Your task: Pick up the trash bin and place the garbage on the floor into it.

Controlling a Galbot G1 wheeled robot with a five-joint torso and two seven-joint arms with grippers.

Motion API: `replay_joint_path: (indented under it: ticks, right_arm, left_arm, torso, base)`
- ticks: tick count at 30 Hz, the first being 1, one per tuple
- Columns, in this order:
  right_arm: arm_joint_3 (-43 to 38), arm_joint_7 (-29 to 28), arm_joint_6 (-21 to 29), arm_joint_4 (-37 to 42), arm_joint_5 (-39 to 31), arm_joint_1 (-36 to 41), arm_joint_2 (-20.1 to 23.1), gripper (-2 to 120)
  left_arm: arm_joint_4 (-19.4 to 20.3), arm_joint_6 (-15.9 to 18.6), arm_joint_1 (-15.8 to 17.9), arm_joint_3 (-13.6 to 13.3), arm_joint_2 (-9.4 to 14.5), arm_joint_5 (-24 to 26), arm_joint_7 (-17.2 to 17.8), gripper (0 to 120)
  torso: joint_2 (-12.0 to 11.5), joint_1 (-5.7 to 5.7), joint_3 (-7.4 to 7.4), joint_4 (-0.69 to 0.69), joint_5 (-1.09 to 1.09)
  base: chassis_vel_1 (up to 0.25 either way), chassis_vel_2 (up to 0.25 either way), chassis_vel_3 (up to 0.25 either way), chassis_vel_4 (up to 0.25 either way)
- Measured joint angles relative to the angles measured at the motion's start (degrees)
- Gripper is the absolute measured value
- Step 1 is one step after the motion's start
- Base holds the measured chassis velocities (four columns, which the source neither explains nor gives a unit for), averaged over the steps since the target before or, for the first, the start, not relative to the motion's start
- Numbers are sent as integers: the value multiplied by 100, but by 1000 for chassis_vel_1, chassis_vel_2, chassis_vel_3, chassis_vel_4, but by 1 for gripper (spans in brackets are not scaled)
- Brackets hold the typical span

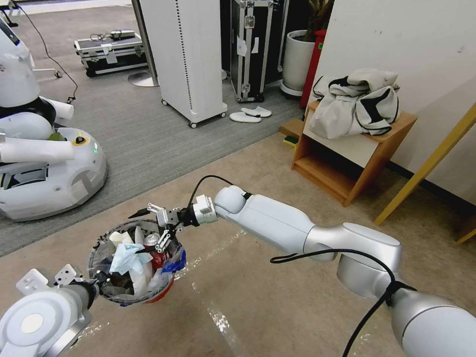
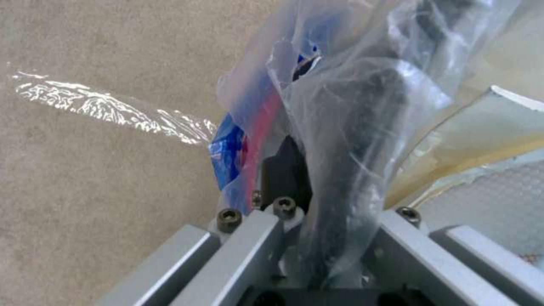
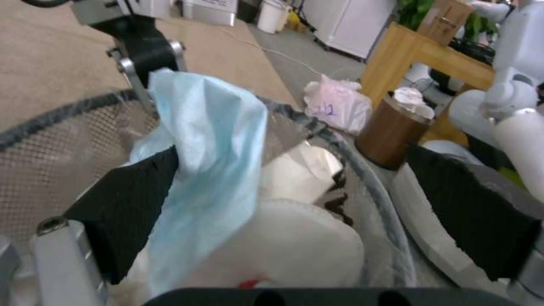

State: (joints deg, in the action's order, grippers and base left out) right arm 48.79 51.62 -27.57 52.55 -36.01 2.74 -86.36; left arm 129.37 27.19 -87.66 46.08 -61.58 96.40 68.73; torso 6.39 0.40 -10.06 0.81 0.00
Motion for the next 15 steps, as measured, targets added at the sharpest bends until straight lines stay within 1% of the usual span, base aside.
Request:
replay_joint_path:
  ticks: [9,15]
  right_arm:
    - [86,38,4,21,-17,9,-24,100]
    - [168,62,5,-43,13,8,-66,100]
  left_arm:
    - [28,-17,16,13,35,212,71,0]
    - [150,-13,5,9,16,377,130,0]
  torso:
    - [0,0,0,0,0]
    - [0,0,0,0,0]
  base:
    - [0,0,0,0]
    - [0,0,0,0]
